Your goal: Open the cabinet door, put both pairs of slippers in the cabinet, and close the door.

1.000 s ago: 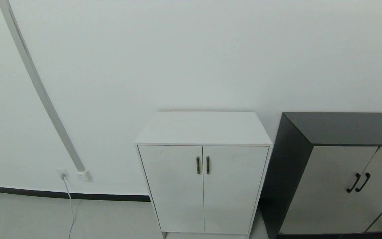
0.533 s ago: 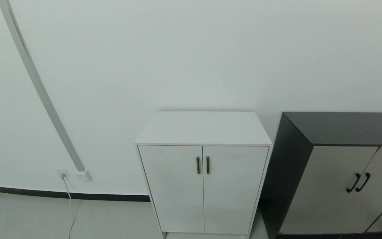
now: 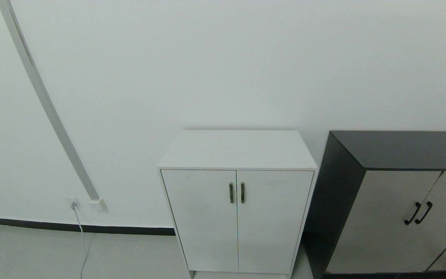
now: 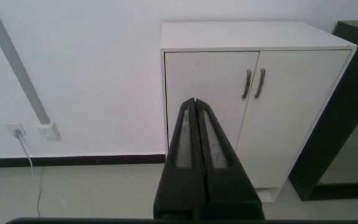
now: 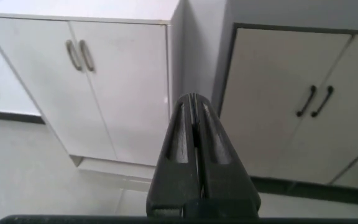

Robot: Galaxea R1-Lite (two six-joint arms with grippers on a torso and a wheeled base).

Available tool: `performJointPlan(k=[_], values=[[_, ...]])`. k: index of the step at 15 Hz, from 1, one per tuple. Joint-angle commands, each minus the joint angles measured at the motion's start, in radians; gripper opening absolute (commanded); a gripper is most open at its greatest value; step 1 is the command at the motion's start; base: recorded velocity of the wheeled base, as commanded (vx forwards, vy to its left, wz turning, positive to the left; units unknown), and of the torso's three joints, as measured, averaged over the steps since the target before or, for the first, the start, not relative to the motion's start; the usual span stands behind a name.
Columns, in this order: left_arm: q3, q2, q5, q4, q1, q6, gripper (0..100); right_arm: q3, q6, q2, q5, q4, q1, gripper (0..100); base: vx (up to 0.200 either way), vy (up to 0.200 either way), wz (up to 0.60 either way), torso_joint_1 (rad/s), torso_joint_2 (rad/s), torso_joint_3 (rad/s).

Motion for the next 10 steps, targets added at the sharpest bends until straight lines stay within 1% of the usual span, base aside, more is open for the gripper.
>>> performJointPlan(k=[1, 4, 7, 8, 10], values=[[0.0, 0.0, 0.003, 0.0, 0.0, -0.001, 0, 0.001, 0.004, -0.044, 0.001, 0.0, -0.022, 0, 0.0, 0.0, 0.0, 0.0, 0.0, 0.0], [0.0, 0.0, 0.01, 0.0, 0.0, -0.006, 0, 0.001, 0.012, -0.098, -0.006, -0.001, -0.017, 0, 0.0, 0.0, 0.0, 0.0, 0.0, 0.0], [0.0, 0.0, 0.012, 0.0, 0.0, -0.009, 0, 0.003, 0.053, -0.099, -0.07, -0.007, -0.017, 0, 0.0, 0.0, 0.0, 0.0, 0.0, 0.0], [0.0, -0.002, 0.012, 0.0, 0.0, -0.012, 0, 0.003, 0.099, -0.099, -0.094, -0.011, -0.017, 0, 0.0, 0.0, 0.0, 0.0, 0.0, 0.0], [0.0, 0.0, 0.012, 0.0, 0.0, -0.012, 0, 0.003, 0.116, -0.099, -0.108, -0.015, -0.017, 0, 0.0, 0.0, 0.0, 0.0, 0.0, 0.0]])
